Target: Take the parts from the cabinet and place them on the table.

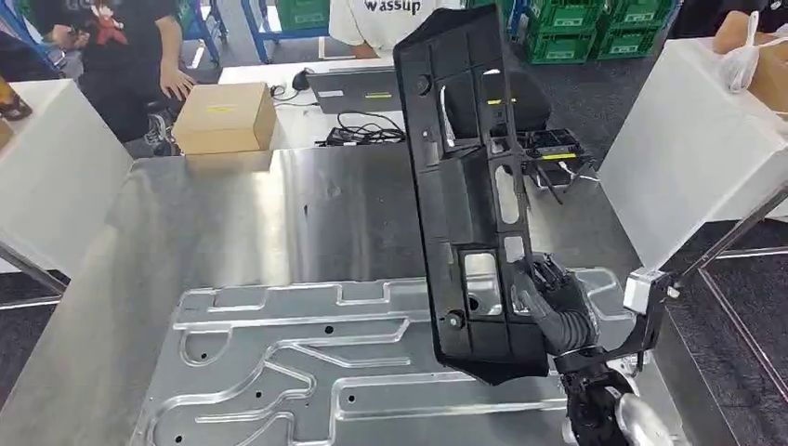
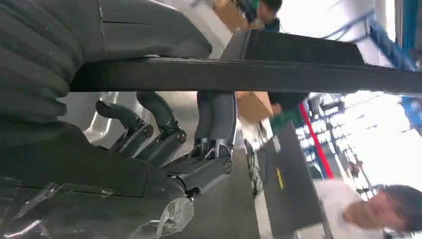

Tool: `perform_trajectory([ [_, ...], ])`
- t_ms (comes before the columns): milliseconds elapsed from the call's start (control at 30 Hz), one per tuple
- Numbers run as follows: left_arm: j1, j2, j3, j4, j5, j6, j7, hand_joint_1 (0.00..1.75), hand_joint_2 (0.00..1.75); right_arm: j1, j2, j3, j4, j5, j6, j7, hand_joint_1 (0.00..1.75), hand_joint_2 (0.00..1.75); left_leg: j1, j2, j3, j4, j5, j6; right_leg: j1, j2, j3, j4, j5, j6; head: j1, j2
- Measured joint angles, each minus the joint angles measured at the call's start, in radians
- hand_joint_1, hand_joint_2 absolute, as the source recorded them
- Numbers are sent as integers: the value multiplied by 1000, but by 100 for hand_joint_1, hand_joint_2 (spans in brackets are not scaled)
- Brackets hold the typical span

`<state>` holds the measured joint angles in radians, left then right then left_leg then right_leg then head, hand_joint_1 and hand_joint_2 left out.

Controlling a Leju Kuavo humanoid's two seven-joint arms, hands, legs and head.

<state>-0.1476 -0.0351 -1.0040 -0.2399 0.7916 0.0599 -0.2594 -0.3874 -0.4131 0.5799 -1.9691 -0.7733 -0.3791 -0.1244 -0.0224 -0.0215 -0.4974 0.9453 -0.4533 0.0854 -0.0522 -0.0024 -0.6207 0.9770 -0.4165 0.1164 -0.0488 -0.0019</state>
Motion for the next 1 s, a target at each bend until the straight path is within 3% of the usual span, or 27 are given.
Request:
perform_trajectory([
  [33,-2,-2,0,0,0,0,0,0,0,-1,0,0,1,-5,6,-1,175,175,-8,1,-19,6,-5,-1,3,-2,-7,12,11,-31,-1,1],
  [100,-2,-3,0,0,0,-1,0,0,0,-1,2,0,2,-6,11,-3,175,175,-5,3,-19,21,-14,-3,0,-5,-13,15,11,-46,-2,1],
  [133,-2,-2,0,0,0,0,0,0,0,-4,3,0,6,-14,13,-5,175,175,-3,1,-31,29,-15,-4,-7,-3,-5,18,11,-50,-2,1],
  [167,-2,-1,0,0,-3,-1,2,0,0,-8,5,1,10,-43,24,-13,175,175,-3,4,-46,68,-7,-14,-5,-5,3,14,7,-55,-2,1],
  [200,-1,-2,0,0,-3,-4,2,0,0,-10,5,0,16,-88,41,-27,175,175,2,6,-81,130,-9,-20,-6,-5,9,13,3,-59,-2,1],
  [233,3,-2,-1,0,-7,-6,3,0,0,-10,5,0,21,-142,70,-48,175,175,9,8,-130,209,-31,-29,-6,-4,12,12,-3,-62,-2,1],
  [300,9,-2,-1,0,-13,-6,4,0,0,-9,9,-1,36,-228,115,-86,175,175,18,13,-223,341,-104,-41,-6,-3,17,12,-12,-61,-2,1],
  [333,9,-3,-2,0,-17,-6,-2,0,0,-9,12,-2,46,-260,129,-103,175,175,19,17,-248,366,-118,-44,-6,-4,21,13,-17,-60,-2,1],
  [367,8,-5,-2,0,-18,-4,-3,0,0,-8,13,-3,58,-288,139,-119,175,175,19,17,-245,345,-102,-43,-6,-5,26,12,-21,-58,-2,1],
  [400,8,-5,-2,0,-17,-5,1,0,0,-8,15,-3,73,-312,146,-134,175,175,19,17,-220,285,-65,-41,-6,-10,31,12,-22,-56,-2,1],
  [467,10,-6,-2,0,-16,-6,6,0,0,-9,22,-4,101,-344,154,-155,175,175,19,17,-127,88,36,-35,-7,-17,42,10,-26,-52,-2,1],
  [500,10,-7,-2,0,-16,-3,3,0,0,-9,24,-5,110,-353,157,-163,175,175,19,18,-100,18,55,-37,-8,-19,45,10,-26,-51,-2,1],
  [533,8,-8,-2,0,-16,3,-11,0,0,-7,26,-7,120,-362,159,-172,175,175,5,18,-105,33,32,-35,-5,-20,48,2,-24,-45,-2,1],
  [567,7,-8,-2,0,-13,17,-32,0,0,-5,26,-10,131,-366,160,-181,175,175,3,17,-105,26,15,-26,-7,-20,48,-1,-26,-39,-3,1],
  [633,10,-9,-3,0,-10,63,-90,0,0,9,27,-14,149,-375,156,-193,175,175,0,17,-104,28,35,-23,-5,-20,56,-8,-28,-23,-2,0],
  [667,12,-9,-3,0,-7,84,-106,0,0,17,27,-16,155,-380,152,-196,175,175,5,16,-89,20,45,-15,-7,-18,61,-10,-30,-16,-2,1],
  [700,15,-11,-2,0,-2,95,-123,0,0,28,26,-22,161,-380,147,-198,175,175,9,18,-83,14,51,-9,-7,-13,57,12,-42,-18,-2,1],
  [733,15,-10,-2,0,2,102,-136,0,0,33,26,-24,166,-380,143,-199,175,175,8,18,-83,15,51,1,-1,-11,31,61,-75,-23,-1,1],
  [767,16,-10,-1,0,5,104,-155,0,0,40,26,-28,171,-380,136,-199,175,175,3,18,-83,15,52,14,4,-8,-11,144,-118,-28,-2,1],
  [800,16,-11,-1,0,4,104,-178,0,0,47,25,-30,175,-380,131,-199,175,175,-2,17,-84,15,51,16,9,-8,-57,233,-156,-32,-1,1],
  [833,16,-11,-1,0,3,107,-195,0,0,54,24,-30,179,-380,125,-199,175,175,-7,15,-84,15,50,20,16,-6,-92,299,-175,-35,-1,1],
  [867,16,-13,-1,0,3,110,-210,0,0,60,24,-30,183,-381,123,-198,175,175,-13,13,-83,15,49,23,22,-4,-109,320,-170,-38,-2,1],
  [900,16,-13,0,0,6,103,-226,0,0,64,24,-31,188,-382,118,-198,175,175,-17,10,-82,15,49,25,27,-4,-97,288,-143,-44,-1,1],
  [933,16,-14,1,0,9,93,-238,0,0,67,23,-31,191,-384,117,-197,0,0,-21,9,-81,16,48,25,33,-4,-62,212,-102,-52,-1,1],
  [967,16,-14,1,0,12,90,-244,0,175,68,23,-32,195,-386,116,-197,0,0,-24,7,-79,16,48,26,37,-4,-11,111,-59,-61,-1,1],
  [1000,17,-14,1,0,15,89,-247,0,175,67,23,-35,196,-389,117,-197,0,0,-25,6,-79,19,47,26,42,-4,36,25,-32,-70,-1,1],
])
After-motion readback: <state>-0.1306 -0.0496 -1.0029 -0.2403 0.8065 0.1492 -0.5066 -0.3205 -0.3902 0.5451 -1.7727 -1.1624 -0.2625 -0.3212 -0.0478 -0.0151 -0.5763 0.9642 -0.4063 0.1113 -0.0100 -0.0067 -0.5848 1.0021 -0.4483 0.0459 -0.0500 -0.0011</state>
